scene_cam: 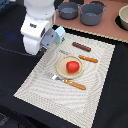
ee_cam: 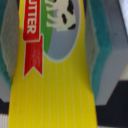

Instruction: Interact with the objects in diverse but meaningful ways.

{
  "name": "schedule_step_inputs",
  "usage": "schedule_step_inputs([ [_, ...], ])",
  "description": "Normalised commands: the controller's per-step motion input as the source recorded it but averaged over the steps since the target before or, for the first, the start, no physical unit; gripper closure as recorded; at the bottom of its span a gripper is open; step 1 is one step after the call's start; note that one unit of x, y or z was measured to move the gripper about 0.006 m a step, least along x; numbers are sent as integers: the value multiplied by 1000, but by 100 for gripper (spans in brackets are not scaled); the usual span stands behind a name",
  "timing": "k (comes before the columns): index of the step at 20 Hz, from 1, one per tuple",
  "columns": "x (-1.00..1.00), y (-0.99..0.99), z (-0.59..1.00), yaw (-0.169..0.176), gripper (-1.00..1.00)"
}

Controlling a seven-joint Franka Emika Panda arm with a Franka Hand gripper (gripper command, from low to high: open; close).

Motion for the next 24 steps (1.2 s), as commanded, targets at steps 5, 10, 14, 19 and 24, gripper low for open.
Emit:
schedule_step_inputs([
  [5,50,0,-63,-63,100],
  [10,60,1,-39,-27,-100],
  [14,-40,44,-91,-2,-100],
  [19,-251,110,-72,1,-100],
  [24,571,-70,381,0,-100],
])
